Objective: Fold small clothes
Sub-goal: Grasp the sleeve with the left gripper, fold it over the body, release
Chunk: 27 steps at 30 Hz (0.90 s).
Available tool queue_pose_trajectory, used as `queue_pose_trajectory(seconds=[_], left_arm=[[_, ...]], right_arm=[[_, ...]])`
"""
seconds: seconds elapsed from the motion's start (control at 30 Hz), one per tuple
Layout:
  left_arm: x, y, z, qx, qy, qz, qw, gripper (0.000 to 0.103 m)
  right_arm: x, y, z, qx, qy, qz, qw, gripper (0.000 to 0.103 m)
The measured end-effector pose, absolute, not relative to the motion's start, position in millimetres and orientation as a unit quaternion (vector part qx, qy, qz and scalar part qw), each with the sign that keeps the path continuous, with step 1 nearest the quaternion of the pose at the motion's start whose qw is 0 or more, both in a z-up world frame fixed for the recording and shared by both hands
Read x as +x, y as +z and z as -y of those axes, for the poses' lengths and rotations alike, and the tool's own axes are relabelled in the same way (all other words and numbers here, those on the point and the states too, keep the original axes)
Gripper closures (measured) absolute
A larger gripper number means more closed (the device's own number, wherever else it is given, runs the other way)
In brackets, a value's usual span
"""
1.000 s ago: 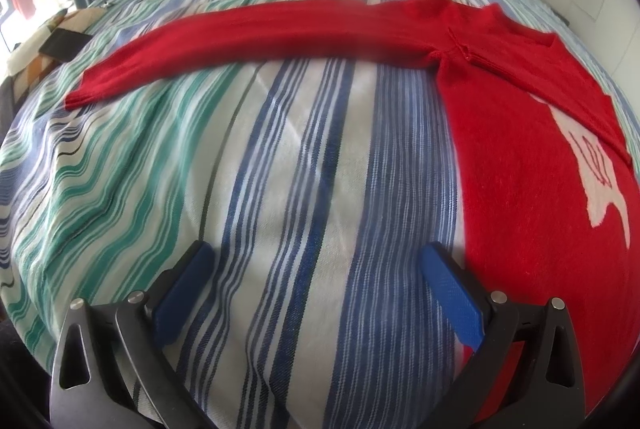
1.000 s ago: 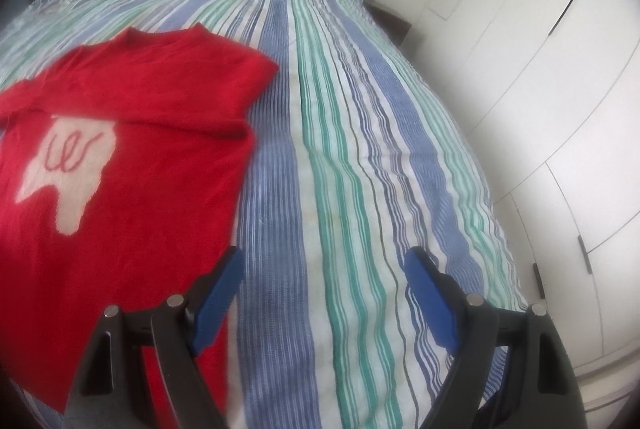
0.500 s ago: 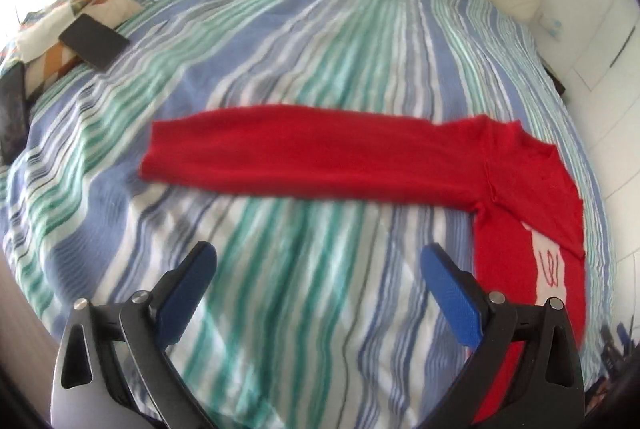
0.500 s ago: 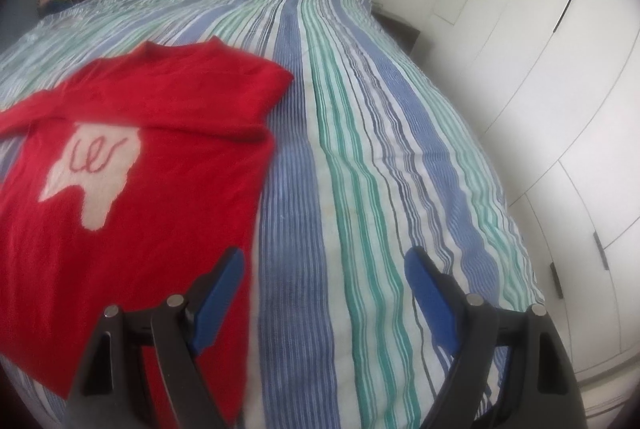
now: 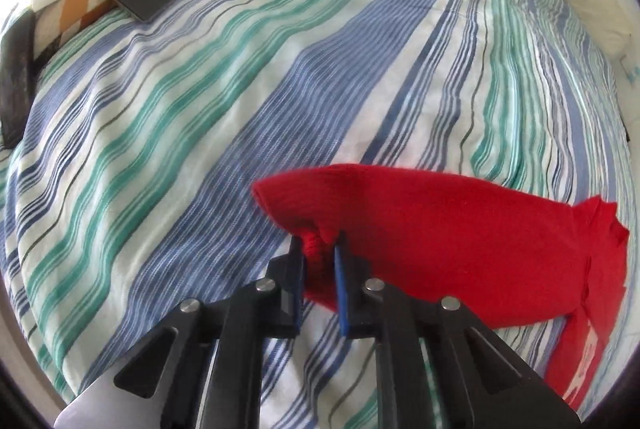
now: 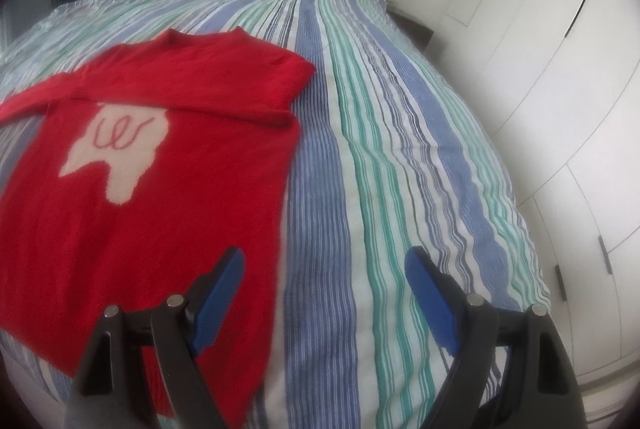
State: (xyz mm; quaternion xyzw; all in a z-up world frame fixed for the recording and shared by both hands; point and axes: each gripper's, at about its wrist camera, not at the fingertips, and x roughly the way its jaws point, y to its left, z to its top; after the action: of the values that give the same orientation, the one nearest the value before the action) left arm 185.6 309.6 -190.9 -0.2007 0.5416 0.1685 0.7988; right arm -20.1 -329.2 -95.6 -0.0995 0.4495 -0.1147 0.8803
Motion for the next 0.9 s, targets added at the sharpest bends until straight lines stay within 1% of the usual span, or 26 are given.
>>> queue_pose_trajectory(seconds=[0.07,0.17,0.3,0.4,0.5,0.57,0.6,0.63,0.67,0.77,0.9], left_arm=[[191.9,-157.2,-294.0,-0.173,0.155,-0.521,0.821,0.092],[206.7,-90.4,-248.2,-0.130,0.101,-0.486,0.859,0.092],[233.7,-11.4,-140.8,-0.064,-0.011,-0.441,0.895,0.092],[249.0,18.7,-48.1,-0.027,-0.104,-0.422,0.900,0.092],[257.6,21.2,39.0,0.002,-0.183,-0.419,0.889,0.092],[263.9,6.5,91.5,0.028,-0.221,-0.424,0.878,0.084],[266.0,-5.6,113.8,0.040,-0.237,-0.434,0.868,0.060],[266.8,-19.5,131.1,0.051,-0.243,-0.446,0.860,0.032],[266.1,-30.8,141.7,0.059,-0.239,-0.451,0.858,0.023],[263.9,-57.3,138.3,0.051,-0.234,-0.463,0.854,0.022],[259.0,-84.4,83.6,0.037,-0.169,-0.484,0.858,0.022]], right_arm=[[-23.1,-94.4,329.0,-0.097,-0.112,-0.445,0.883,0.022],[-29.2,-94.5,330.1,-0.095,-0.111,-0.433,0.889,0.022],[-35.2,-100.9,336.6,-0.078,-0.112,-0.424,0.895,0.022],[-36.2,-106.4,344.8,-0.057,-0.117,-0.430,0.893,0.022],[-40.5,-107.0,355.3,-0.047,-0.128,-0.426,0.895,0.022],[-43.5,-107.4,362.4,-0.045,-0.137,-0.423,0.895,0.022],[-44.9,-108.2,366.0,-0.043,-0.141,-0.422,0.894,0.022],[-46.1,-109.4,369.3,-0.039,-0.144,-0.423,0.894,0.022],[-46.4,-110.6,372.7,-0.035,-0.148,-0.425,0.892,0.022],[-47.7,-111.6,381.4,-0.019,-0.153,-0.426,0.891,0.022],[-50.2,-112.2,387.8,-0.008,-0.155,-0.423,0.893,0.022]])
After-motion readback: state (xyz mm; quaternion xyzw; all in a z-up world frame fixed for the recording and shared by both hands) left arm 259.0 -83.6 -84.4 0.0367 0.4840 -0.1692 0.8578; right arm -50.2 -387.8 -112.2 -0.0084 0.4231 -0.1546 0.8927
